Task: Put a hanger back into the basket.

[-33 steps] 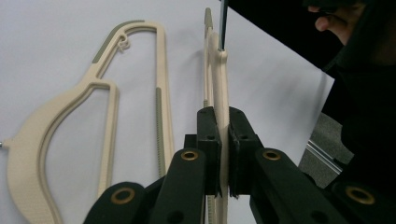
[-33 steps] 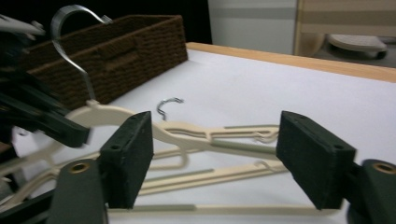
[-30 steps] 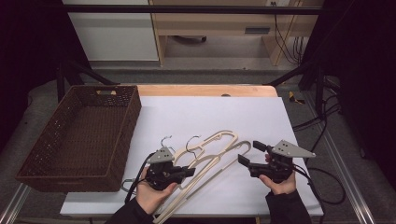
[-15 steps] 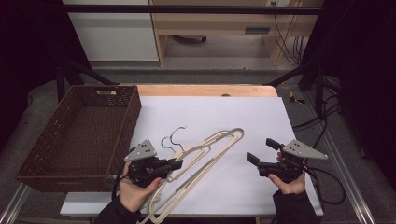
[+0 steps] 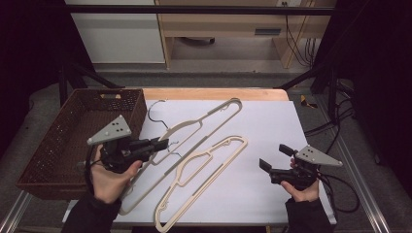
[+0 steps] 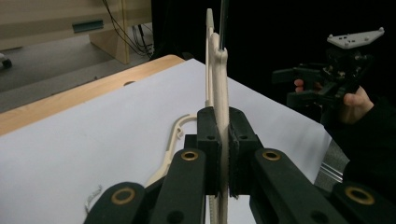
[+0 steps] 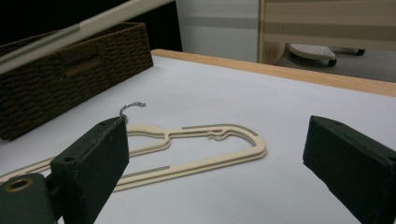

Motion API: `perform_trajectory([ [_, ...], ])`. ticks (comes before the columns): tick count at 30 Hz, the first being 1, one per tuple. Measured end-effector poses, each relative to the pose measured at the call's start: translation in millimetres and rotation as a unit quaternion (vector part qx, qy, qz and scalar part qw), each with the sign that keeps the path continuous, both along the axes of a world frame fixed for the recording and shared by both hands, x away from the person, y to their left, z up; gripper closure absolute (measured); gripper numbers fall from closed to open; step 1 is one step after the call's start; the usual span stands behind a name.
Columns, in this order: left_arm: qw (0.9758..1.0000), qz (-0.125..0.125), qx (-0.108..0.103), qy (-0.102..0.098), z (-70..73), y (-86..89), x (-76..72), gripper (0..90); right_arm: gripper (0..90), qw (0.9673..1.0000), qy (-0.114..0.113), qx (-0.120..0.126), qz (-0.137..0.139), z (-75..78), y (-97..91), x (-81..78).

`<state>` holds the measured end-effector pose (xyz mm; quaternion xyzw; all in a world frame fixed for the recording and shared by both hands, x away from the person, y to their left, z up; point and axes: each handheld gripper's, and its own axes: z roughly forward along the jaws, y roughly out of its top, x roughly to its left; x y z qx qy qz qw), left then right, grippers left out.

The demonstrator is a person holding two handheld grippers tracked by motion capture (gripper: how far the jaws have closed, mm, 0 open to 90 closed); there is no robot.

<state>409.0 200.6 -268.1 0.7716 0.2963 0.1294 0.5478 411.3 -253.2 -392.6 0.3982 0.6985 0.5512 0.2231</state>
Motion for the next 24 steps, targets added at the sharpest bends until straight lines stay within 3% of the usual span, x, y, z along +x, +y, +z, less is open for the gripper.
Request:
perform_trajectory([
  [8,0.9998,0.011,0.008,-0.013,22.7,24.7,22.0,85.7,6.0,1.0,-0.002,-0.003,-0.005,-0.1,-0.5,0.4],
  [14,0.9997,0.022,0.005,-0.01,27.7,48.3,38.4,85.7,3.7,0.9999,-0.001,-0.007,-0.012,-0.6,-1.6,1.0],
  [24,0.998,0.058,0.025,-0.01,30.7,91.8,61.6,85.7,1.6,0.9996,0.009,-0.015,-0.023,-3.1,-3.0,3.1],
])
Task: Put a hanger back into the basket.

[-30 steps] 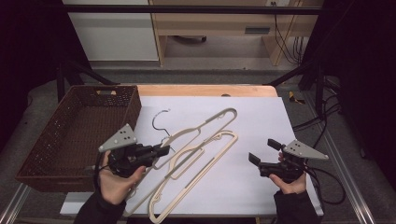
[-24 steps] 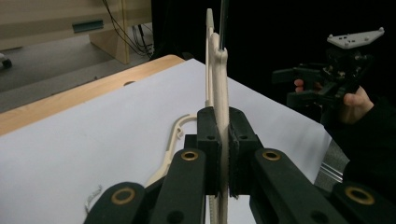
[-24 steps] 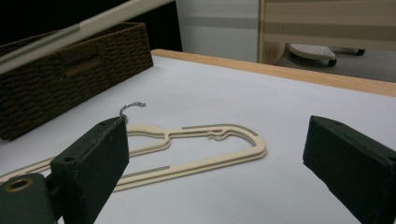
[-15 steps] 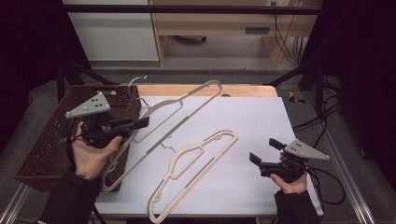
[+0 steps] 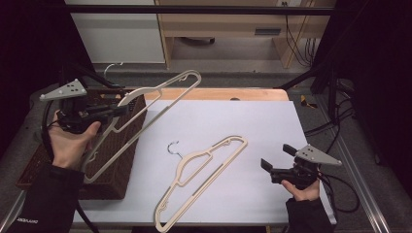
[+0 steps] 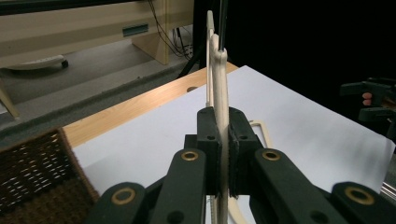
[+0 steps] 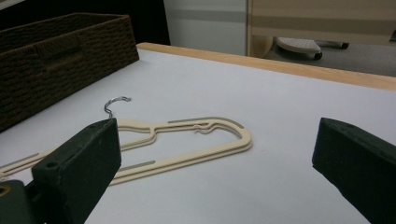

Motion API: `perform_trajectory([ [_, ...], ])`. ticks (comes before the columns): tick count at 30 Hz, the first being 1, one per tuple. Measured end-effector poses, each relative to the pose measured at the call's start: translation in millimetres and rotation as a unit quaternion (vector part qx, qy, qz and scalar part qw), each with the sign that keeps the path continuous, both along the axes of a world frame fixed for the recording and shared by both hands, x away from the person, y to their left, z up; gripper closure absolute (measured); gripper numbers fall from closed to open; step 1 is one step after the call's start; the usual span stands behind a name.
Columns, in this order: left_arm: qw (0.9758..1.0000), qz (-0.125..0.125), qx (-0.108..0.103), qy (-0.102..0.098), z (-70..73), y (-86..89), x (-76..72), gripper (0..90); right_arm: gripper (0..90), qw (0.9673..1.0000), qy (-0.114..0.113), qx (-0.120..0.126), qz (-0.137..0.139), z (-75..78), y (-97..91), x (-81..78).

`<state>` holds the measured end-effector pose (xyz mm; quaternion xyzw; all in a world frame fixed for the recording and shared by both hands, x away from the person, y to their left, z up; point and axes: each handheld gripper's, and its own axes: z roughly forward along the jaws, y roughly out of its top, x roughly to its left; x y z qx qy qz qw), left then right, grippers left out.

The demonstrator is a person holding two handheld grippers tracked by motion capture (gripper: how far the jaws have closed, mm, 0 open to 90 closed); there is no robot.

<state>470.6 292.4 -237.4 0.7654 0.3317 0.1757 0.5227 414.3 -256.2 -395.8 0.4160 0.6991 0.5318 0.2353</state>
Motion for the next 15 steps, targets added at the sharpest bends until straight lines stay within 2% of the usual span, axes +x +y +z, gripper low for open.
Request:
perform_trajectory([
  [6,0.9998,0.021,0.006,-0.005,-4.2,26.8,9.9,85.7,1.5,1.0,0.002,-0.002,-0.002,-0.7,1.0,0.6],
  [13,0.9984,0.044,0.034,0.003,-12.8,49.5,20.2,85.7,1.2,1.0,0.004,-0.005,-0.003,-1.6,1.5,1.4],
  [15,0.9981,0.05,0.036,0.003,-14.9,55.2,22.3,85.8,1.2,1.0,0.004,-0.006,-0.003,-1.8,1.5,1.6],
])
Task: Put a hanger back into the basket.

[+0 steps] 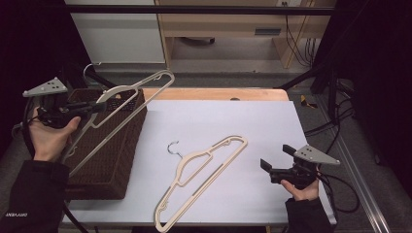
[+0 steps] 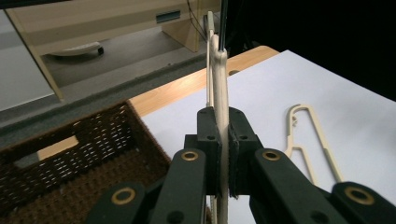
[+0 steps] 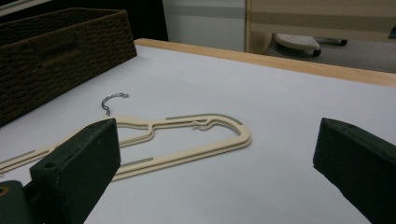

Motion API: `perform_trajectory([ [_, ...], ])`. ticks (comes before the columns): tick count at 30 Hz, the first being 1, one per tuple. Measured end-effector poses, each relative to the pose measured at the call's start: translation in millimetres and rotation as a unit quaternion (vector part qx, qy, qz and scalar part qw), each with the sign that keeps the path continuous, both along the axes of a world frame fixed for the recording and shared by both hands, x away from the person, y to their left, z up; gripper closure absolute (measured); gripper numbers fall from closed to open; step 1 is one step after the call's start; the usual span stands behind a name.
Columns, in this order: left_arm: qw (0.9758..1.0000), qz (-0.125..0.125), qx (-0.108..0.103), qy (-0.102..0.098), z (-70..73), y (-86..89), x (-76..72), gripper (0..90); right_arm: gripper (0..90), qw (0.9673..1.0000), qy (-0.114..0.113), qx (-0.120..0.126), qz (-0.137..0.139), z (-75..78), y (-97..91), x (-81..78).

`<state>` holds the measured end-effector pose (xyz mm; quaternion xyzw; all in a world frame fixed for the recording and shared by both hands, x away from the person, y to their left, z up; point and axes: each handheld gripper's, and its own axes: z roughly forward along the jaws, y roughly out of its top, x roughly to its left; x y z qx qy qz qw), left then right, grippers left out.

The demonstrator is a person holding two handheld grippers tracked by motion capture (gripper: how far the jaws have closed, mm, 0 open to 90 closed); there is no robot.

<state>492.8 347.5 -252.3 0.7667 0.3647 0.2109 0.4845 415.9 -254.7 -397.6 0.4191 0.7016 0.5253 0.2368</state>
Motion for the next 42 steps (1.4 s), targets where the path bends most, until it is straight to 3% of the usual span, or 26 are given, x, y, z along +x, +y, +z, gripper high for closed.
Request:
perform_trajectory([
  [17,0.9994,0.031,0.016,0.011,-15.2,39.3,4.7,85.7,1.1,1.0,0.002,0.0,0.0,-0.1,0.1,0.2],
  [29,0.9973,0.068,0.018,0.023,-30.5,70.6,6.8,85.8,1.2,1.0,0.004,-0.002,0.002,-1.1,0.4,0.8],
  [36,0.9971,0.07,0.022,0.021,-31.6,72.9,8.1,85.8,1.4,1.0,0.005,0.001,0.0,-0.8,0.2,0.4],
  [42,0.9963,0.074,0.037,0.023,-34.5,70.6,13.0,85.7,1.4,1.0,0.005,-0.001,0.003,-1.1,0.4,0.6],
])
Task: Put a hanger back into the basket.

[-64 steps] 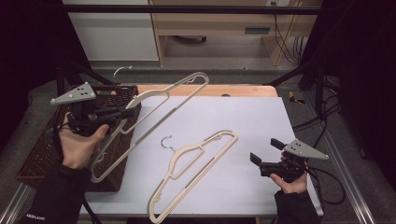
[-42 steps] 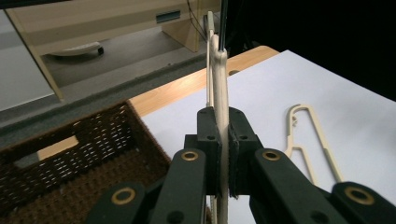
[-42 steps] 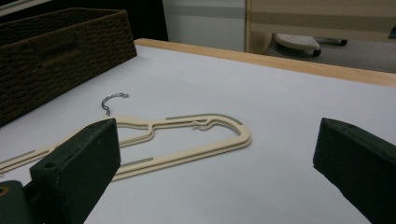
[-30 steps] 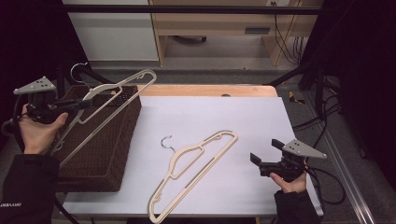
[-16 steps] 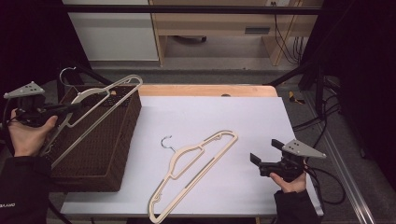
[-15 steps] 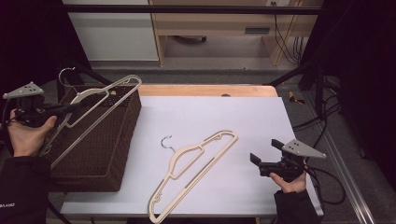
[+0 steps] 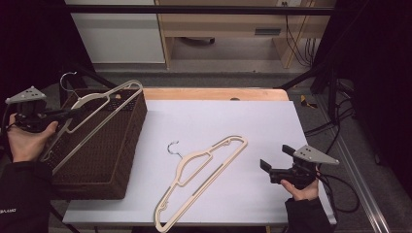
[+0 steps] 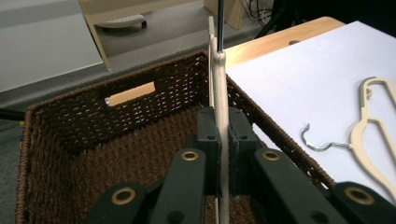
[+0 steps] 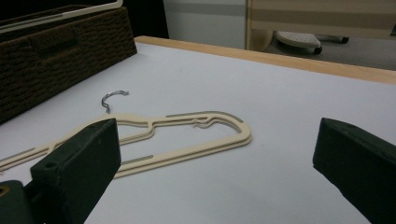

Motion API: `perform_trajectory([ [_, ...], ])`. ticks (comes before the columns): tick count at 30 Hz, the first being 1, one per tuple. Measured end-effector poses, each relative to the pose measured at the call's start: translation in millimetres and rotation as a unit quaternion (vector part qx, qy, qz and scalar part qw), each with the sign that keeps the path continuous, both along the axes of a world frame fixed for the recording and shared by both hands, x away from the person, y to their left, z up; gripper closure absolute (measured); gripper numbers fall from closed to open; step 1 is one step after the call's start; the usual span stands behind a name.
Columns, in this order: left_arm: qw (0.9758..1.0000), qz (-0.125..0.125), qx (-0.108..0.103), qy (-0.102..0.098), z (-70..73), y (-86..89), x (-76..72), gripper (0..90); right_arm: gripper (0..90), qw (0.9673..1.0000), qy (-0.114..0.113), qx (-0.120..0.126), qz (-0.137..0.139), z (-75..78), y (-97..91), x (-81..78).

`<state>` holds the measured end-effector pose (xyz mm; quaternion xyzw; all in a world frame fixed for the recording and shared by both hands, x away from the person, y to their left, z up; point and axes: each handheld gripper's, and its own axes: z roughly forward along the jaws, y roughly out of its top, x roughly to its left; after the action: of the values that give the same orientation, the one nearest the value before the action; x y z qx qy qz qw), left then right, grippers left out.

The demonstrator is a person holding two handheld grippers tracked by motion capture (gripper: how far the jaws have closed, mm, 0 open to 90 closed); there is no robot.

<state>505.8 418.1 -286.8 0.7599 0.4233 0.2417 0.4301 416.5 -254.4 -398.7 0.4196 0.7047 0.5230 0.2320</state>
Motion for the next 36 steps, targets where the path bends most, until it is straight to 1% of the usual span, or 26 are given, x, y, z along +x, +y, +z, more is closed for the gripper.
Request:
perform_trajectory([
  [2,1.0,0.003,-0.004,0.003,-0.9,2.3,1.9,85.7,1.4,1.0,0.0,0.001,-0.001,0.1,0.1,0.0],
  [5,1.0,0.007,-0.005,0.004,-1.9,6.7,3.6,85.7,1.5,1.0,-0.001,0.003,-0.002,0.7,-0.4,-0.5],
  [7,0.9999,0.016,-0.001,0.005,-2.8,8.4,5.0,85.6,1.6,1.0,-0.002,0.002,-0.001,1.0,-0.9,-0.6],
  [9,0.9998,0.014,-0.006,0.009,-3.0,10.9,6.9,85.6,1.6,1.0,0.0,0.003,-0.002,0.9,-0.9,-0.6],
  [13,0.9997,0.019,-0.011,0.013,-3.8,14.9,8.8,85.5,1.7,1.0,0.001,0.002,0.0,0.4,0.0,-0.3],
  [14,0.9997,0.017,-0.014,0.014,-3.9,15.6,9.4,85.5,1.7,1.0,0.0,0.002,0.0,0.3,0.1,-0.2],
  [17,0.9998,0.016,-0.005,0.014,-4.3,13.9,11.0,85.6,1.9,1.0,0.001,0.002,0.002,-0.1,0.2,0.2],
  [19,0.9997,0.011,-0.009,0.021,-5.7,14.4,12.4,85.7,1.9,1.0,0.001,0.001,0.003,-0.4,0.5,0.4],
  [21,0.9996,0.008,-0.005,0.026,-9.4,14.5,12.7,85.8,1.9,1.0,0.003,0.002,0.001,-0.3,0.8,0.4],
  [25,0.9991,0.007,-0.006,0.042,-20.6,20.6,10.2,85.9,2.1,1.0,0.001,0.002,0.002,0.1,-0.1,-0.1],
  [27,0.9987,0.004,-0.011,0.05,-25.6,24.5,7.7,85.9,2.2,1.0,0.002,0.002,0.004,0.0,0.2,-0.1],
  [30,0.9986,-0.001,-0.008,0.053,-31.0,29.4,3.5,85.9,2.2,1.0,0.004,0.002,0.002,-0.7,0.9,0.6],
  [31,0.9983,-0.002,-0.004,0.058,-33.2,30.8,2.2,85.9,2.2,1.0,0.004,0.0,0.001,-1.1,1.4,1.0],
  [33,0.9981,-0.001,0.001,0.061,-36.1,32.0,1.3,85.9,2.2,1.0,0.007,0.0,0.001,-1.9,2.6,1.2],
  [34,0.9981,-0.001,0.002,0.062,-37.4,33.0,1.4,85.9,2.2,1.0,0.007,-0.001,0.002,-2.2,3.0,1.4],
  [36,0.9978,-0.004,-0.003,0.066,-41.8,32.6,2.4,85.9,2.3,1.0,0.008,-0.002,0.002,-2.7,3.6,1.7],
])
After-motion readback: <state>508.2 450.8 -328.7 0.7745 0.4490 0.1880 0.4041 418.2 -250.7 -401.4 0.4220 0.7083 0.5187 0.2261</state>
